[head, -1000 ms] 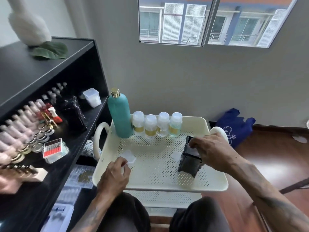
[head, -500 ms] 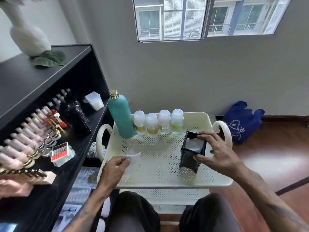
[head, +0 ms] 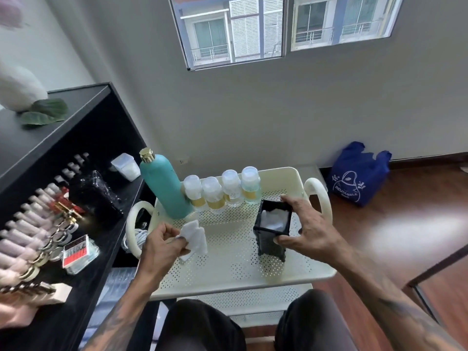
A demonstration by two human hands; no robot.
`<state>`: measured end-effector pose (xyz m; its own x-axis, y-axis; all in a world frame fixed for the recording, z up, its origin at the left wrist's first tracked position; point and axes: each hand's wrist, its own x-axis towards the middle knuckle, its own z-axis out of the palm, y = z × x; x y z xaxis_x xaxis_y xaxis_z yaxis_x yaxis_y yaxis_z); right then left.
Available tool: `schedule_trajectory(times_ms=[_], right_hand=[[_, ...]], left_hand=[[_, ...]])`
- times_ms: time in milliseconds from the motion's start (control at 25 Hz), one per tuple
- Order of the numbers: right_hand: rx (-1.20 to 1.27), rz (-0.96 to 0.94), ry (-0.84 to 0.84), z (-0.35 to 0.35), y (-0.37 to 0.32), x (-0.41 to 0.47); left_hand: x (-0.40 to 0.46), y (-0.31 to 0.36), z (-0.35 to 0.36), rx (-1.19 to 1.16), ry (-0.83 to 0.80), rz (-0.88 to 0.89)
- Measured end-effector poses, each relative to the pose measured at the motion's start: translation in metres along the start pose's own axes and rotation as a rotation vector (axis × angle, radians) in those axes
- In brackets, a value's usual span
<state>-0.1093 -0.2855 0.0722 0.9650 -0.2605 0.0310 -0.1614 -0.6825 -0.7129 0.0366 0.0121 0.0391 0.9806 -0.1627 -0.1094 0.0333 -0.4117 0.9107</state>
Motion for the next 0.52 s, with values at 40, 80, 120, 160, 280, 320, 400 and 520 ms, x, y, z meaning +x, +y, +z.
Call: schedule_trajectory(times_ms=[40, 80, 120, 160, 280, 320, 400, 520], right_hand=[[0.005, -0.004, 0.001, 0.000, 0.001, 0.000], [0.006, -0.010, 0.005, 0.000, 0.003, 0.000], [0.003, -0.019, 0.006, 0.001, 0.005, 0.001], [-0.003, -0.027, 0.005, 0.002, 0.006, 0.002], [-0.008, -0.034, 0.011, 0.005, 0.009, 0.002], [-0.002, -0.033, 0.014, 0.005, 0.009, 0.001], [-0.005, -0.029, 0.013, 0.005, 0.010, 0.001], [-0.002, -0.019, 0.000, 0.006, 0.010, 0.002]], left_hand=[[0.000, 0.000, 0.001, -0.024, -0.005, -0.012], [-0.001, 0.001, 0.003, -0.047, -0.006, -0.014], [-0.002, 0.002, 0.006, -0.045, 0.000, -0.004], [-0.002, 0.003, 0.007, -0.017, 0.013, 0.023], [-0.007, 0.011, 0.016, 0.252, 0.053, 0.182], [-0.009, 0.015, 0.019, 0.322, 0.061, 0.231], [-0.012, 0.026, 0.025, 0.420, 0.072, 0.327], [-0.019, 0.044, 0.036, 0.498, 0.082, 0.535]])
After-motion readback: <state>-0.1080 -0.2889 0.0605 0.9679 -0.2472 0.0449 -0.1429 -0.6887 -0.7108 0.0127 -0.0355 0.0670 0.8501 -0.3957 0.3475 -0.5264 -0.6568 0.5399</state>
